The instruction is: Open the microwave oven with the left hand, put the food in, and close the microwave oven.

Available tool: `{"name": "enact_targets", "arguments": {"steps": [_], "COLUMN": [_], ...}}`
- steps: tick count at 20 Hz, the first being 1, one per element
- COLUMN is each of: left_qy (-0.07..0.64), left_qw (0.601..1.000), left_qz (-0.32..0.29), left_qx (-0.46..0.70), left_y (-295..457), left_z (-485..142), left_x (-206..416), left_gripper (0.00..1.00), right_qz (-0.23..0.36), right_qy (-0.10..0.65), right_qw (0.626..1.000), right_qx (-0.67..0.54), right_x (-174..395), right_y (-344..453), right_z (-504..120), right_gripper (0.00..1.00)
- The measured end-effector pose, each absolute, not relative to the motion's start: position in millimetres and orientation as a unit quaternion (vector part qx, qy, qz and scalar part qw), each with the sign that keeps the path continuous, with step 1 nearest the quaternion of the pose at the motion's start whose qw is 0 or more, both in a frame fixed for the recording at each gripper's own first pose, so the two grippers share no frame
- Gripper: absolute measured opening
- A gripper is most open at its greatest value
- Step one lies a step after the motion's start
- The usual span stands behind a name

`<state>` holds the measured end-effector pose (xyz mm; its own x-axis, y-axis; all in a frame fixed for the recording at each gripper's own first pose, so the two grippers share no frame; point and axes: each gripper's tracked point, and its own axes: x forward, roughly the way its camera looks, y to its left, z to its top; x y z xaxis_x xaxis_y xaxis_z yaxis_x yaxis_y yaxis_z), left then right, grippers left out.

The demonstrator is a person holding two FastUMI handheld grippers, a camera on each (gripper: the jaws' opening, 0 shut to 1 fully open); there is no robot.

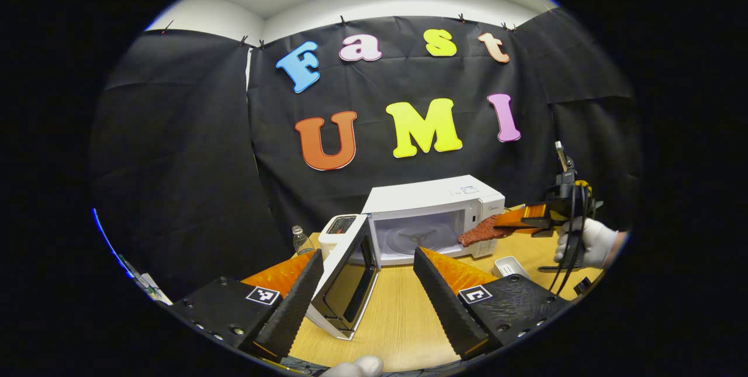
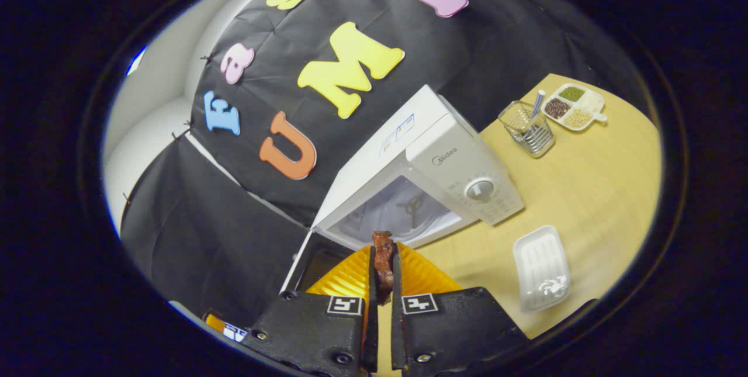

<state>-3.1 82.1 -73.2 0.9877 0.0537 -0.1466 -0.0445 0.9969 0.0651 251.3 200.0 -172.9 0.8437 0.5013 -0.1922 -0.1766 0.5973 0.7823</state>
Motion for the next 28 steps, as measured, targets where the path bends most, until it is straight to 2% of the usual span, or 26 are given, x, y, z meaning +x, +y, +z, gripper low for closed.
{"name": "enact_targets", "arguments": {"steps": [5,8,11,21,25,26,27,28], "left_qy": [0.082,0.084,0.092,0.099,0.102,0.102,0.099,0.099], "left_qw": [0.996,0.995,0.993,0.991,0.99,0.99,0.99,0.99], "left_qz": [0.016,0.027,0.044,0.072,0.08,0.081,0.083,0.085], "left_qx": [0.043,0.056,0.053,0.045,0.051,0.051,0.051,0.05], "left_y": [125,153,175,202,206,206,207,209], "left_z": [-79,-87,-100,-116,-120,-120,-117,-117], "left_x": [-5,-3,-2,7,7,7,7,7], "left_gripper": [0.95,0.95,0.95,0.95,0.95,0.95,0.95,0.95], "right_qz": [0.114,0.09,0.058,0.015,0.015,-0.001,-0.009,-0.014], "right_qy": [0.139,0.12,0.108,0.116,0.113,0.115,0.116,0.117], "right_qw": [0.858,0.842,0.845,0.889,0.912,0.925,0.931,0.935], "right_qx": [0.481,0.518,0.52,0.444,0.394,0.362,0.346,0.334], "right_x": [306,344,383,458,461,462,461,460], "right_y": [251,283,300,329,329,325,321,315], "right_z": [-195,-209,-227,-284,-290,-293,-297,-296], "right_gripper": [0.11,0.11,0.11,0.11,0.12,0.16,0.1,0.28]}}
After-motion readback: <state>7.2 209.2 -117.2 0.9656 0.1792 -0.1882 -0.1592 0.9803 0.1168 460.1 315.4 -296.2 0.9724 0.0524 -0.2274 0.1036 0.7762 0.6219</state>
